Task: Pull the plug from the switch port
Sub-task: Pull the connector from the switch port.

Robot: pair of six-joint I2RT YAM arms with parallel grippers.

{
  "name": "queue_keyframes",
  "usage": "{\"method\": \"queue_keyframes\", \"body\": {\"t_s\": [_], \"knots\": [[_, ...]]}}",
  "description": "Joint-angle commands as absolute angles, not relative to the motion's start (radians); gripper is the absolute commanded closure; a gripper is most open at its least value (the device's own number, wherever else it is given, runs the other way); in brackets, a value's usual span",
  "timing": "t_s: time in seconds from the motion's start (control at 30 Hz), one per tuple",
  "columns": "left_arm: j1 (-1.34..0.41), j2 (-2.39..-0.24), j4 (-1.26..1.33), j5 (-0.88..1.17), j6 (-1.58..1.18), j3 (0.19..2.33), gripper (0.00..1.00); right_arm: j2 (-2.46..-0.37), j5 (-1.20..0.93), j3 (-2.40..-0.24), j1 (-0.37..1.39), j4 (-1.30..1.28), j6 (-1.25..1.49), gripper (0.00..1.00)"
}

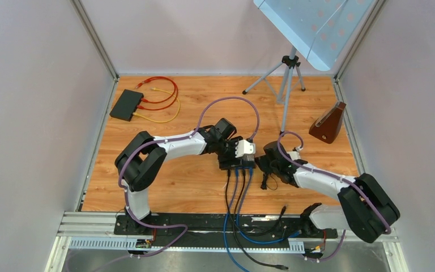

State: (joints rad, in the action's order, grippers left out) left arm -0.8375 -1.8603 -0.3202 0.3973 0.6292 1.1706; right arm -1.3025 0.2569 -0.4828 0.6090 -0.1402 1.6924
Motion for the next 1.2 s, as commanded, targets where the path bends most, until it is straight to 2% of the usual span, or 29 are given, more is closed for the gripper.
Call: {"method": "queue_keyframes", "body": {"t_s": [0.0, 0.07, 0.13, 0.17, 0.23, 0.3, 0.4, 0.47, 0.53, 0.57, 0.6, 0.7, 0.73, 0.8, 0.87, 0.9, 0.93, 1.03, 1.07, 1.13, 1.17], "knots": [[-0.833, -1.925, -0.444, 0.437, 0.636, 1.163, 0.45, -1.158, 0.313, -0.381, 0.601, 0.069, 1.736, 1.0], [-0.832, -1.925, -0.43, 0.442, 0.625, 1.155, 0.46, -1.104, 0.316, -0.298, 0.601, 0.269, 1.686, 1.0], [-0.833, -1.925, -0.415, 0.442, 0.613, 1.148, 0.47, -1.093, 0.323, -0.351, 0.601, 0.254, 1.624, 1.0], [-0.833, -1.925, -0.412, 0.44, 0.61, 1.148, 0.47, -1.104, 0.337, -0.42, 0.601, 0.131, 1.606, 1.0], [-0.833, -1.929, -0.413, 0.434, 0.606, 1.15, 0.48, -1.171, 0.373, -0.574, 0.601, -0.282, 1.67, 1.0], [-0.833, -1.931, -0.415, 0.432, 0.603, 1.153, 0.48, -1.25, 0.377, -0.652, 0.601, -0.42, 1.691, 1.0], [-0.832, -1.93, -0.409, 0.432, 0.597, 1.151, 0.49, -1.285, 0.246, -0.612, 0.598, -0.334, 1.735, 1.0], [-0.833, -1.93, -0.411, 0.428, 0.594, 1.149, 0.5, -1.252, 0.141, -0.512, 0.604, -0.143, 1.799, 1.0], [-0.833, -1.928, -0.417, 0.43, 0.597, 1.148, 0.5, -1.187, 0.137, -0.383, 0.628, 0.129, 1.821, 1.0], [-0.833, -1.927, -0.42, 0.432, 0.598, 1.148, 0.5, -1.173, 0.155, -0.366, 0.632, 0.178, 1.796, 1.0], [-0.833, -1.926, -0.419, 0.431, 0.598, 1.145, 0.5, -1.173, 0.18, -0.392, 0.631, 0.141, 1.731, 1.0], [-0.833, -1.931, -0.417, 0.434, 0.596, 1.148, 0.5, -1.259, 0.327, -0.626, 0.63, -0.338, 1.649, 1.0], [-0.833, -1.933, -0.418, 0.436, 0.595, 1.15, 0.5, -1.299, 0.355, -0.671, 0.624, -0.418, 1.663, 1.0], [-0.833, -1.938, -0.422, 0.437, 0.594, 1.156, 0.51, -1.316, 0.196, -0.621, 0.566, -0.332, 1.675, 1.0], [-0.833, -1.939, -0.424, 0.438, 0.596, 1.157, 0.51, -1.263, -0.028, -0.437, 0.521, 0.065, 1.677, 1.0], [-0.833, -1.94, -0.427, 0.438, 0.597, 1.159, 0.51, -1.231, -0.029, -0.385, 0.538, 0.201, 1.693, 1.0], [-0.833, -1.94, -0.43, 0.438, 0.599, 1.158, 0.51, -1.209, 0.018, -0.396, 0.558, 0.189, 1.696, 1.0], [-0.833, -1.94, -0.433, 0.436, 0.606, 1.156, 0.51, -1.212, 0.269, -0.588, 0.618, -0.223, 1.645, 1.0], [-0.833, -1.941, -0.432, 0.436, 0.609, 1.156, 0.51, -1.228, 0.311, -0.625, 0.621, -0.283, 1.603, 1.0], [-0.833, -1.943, -0.433, 0.433, 0.612, 1.156, 0.51, -1.254, 0.28, -0.645, 0.602, -0.264, 1.521, 1.0], [-0.833, -1.943, -0.432, 0.434, 0.613, 1.156, 0.51, -1.264, 0.174, -0.641, 0.565, -0.23, 1.493, 1.0]]}}
